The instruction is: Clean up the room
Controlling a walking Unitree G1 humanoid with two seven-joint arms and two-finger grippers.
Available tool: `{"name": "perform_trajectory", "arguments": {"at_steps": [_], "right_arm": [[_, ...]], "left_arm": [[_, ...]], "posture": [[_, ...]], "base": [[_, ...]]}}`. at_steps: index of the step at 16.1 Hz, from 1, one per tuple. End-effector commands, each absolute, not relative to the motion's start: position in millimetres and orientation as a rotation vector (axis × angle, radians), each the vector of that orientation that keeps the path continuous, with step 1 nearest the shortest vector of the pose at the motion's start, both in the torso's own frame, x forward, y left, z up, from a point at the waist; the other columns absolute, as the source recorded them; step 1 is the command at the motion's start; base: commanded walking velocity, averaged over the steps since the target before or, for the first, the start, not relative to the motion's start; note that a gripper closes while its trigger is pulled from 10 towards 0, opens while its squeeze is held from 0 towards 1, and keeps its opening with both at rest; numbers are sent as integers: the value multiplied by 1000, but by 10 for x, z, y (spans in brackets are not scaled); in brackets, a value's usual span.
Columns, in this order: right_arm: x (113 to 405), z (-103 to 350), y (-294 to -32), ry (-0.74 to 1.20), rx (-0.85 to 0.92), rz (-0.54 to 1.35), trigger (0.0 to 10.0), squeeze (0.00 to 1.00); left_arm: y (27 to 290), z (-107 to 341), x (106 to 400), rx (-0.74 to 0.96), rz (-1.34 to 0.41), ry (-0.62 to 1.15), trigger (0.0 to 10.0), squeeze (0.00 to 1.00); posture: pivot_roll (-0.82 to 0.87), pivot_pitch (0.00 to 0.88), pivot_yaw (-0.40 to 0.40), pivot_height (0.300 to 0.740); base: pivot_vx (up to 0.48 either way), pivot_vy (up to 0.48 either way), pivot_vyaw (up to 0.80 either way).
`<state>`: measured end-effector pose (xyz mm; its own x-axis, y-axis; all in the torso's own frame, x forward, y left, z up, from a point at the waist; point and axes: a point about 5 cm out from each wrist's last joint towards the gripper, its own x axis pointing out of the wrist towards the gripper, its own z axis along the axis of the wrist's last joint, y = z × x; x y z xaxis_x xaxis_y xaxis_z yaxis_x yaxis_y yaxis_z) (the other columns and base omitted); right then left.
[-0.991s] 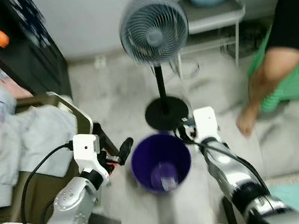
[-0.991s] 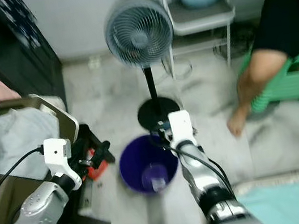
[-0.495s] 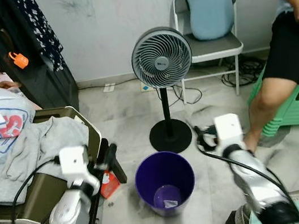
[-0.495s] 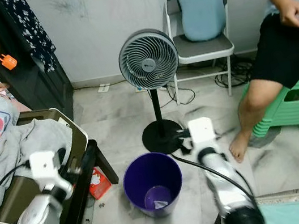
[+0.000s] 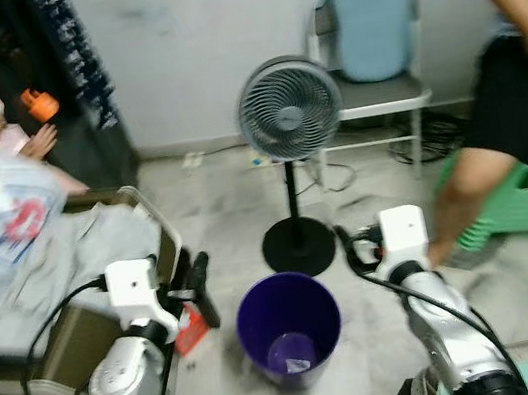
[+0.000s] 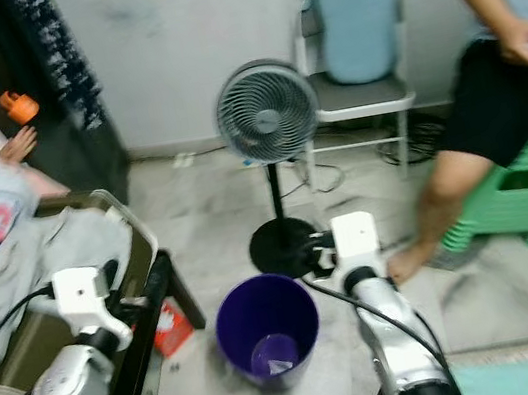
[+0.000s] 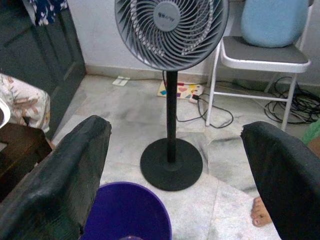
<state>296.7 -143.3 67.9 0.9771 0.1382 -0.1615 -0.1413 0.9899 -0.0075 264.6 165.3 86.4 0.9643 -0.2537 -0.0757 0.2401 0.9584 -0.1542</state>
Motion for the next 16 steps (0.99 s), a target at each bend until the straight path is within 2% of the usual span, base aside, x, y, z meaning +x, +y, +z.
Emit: {"name": "perform_trajectory", "arguments": {"at_steps": [1, 11, 16], "right_arm": [[2972, 729, -1460, 150, -17, 138, 10000, 0], [3004, 799, -1474, 147, -30, 141, 10000, 0], [3003, 802, -1457, 148, -16, 138, 10000, 0]], "left_arm": [[1625, 869, 2660, -138, -260, 100, 10000, 0], [1521, 887, 2698, -151, -288, 96, 10000, 0], [1500, 886, 2731, -144, -293, 96, 10000, 0]], "posture": [[-74, 0, 36, 740], [-85, 0, 43, 740], [-87, 0, 44, 740]], "base": [[0, 0, -800], [0, 0, -793], [0, 0, -424]]}}
